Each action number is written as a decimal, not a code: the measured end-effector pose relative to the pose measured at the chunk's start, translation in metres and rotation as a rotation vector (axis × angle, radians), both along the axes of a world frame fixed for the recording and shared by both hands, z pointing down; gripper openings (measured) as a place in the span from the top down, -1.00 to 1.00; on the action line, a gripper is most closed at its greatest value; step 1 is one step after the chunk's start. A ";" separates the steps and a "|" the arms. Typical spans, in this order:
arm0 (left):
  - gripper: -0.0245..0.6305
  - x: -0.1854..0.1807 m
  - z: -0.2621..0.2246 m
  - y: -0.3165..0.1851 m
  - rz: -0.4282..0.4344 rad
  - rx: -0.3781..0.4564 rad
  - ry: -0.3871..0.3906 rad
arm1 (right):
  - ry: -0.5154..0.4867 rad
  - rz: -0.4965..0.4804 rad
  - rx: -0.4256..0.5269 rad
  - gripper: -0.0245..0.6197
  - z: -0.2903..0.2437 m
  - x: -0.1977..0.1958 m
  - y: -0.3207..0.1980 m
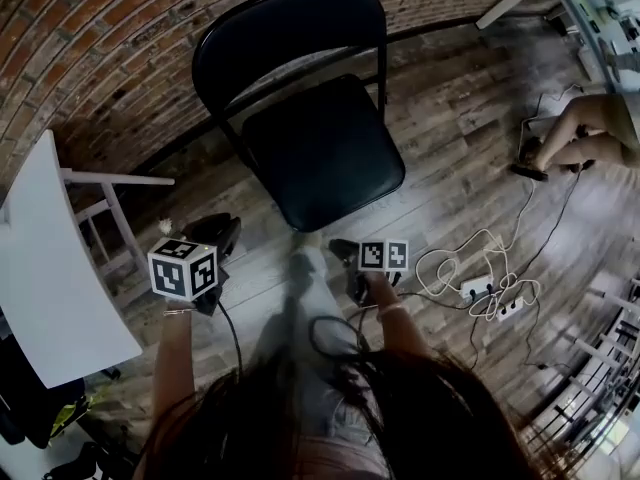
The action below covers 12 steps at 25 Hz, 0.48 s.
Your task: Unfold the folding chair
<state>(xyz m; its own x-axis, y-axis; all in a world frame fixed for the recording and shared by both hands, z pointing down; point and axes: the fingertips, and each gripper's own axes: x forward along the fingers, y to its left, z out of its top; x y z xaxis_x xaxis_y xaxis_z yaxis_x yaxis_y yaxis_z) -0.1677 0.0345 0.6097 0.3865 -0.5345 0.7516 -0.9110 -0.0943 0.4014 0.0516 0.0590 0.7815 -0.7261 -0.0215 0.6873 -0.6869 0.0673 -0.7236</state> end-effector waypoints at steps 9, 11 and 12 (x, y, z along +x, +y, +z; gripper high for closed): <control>0.70 0.033 -0.032 0.076 -0.104 0.009 0.083 | 0.022 -0.047 0.086 0.77 -0.046 0.017 0.017; 0.71 0.030 -0.040 0.088 -0.155 0.014 0.115 | 0.014 -0.061 0.112 0.76 -0.059 0.014 0.017; 0.73 0.028 -0.045 0.093 -0.181 0.022 0.130 | 0.014 -0.065 0.126 0.76 -0.066 0.015 0.016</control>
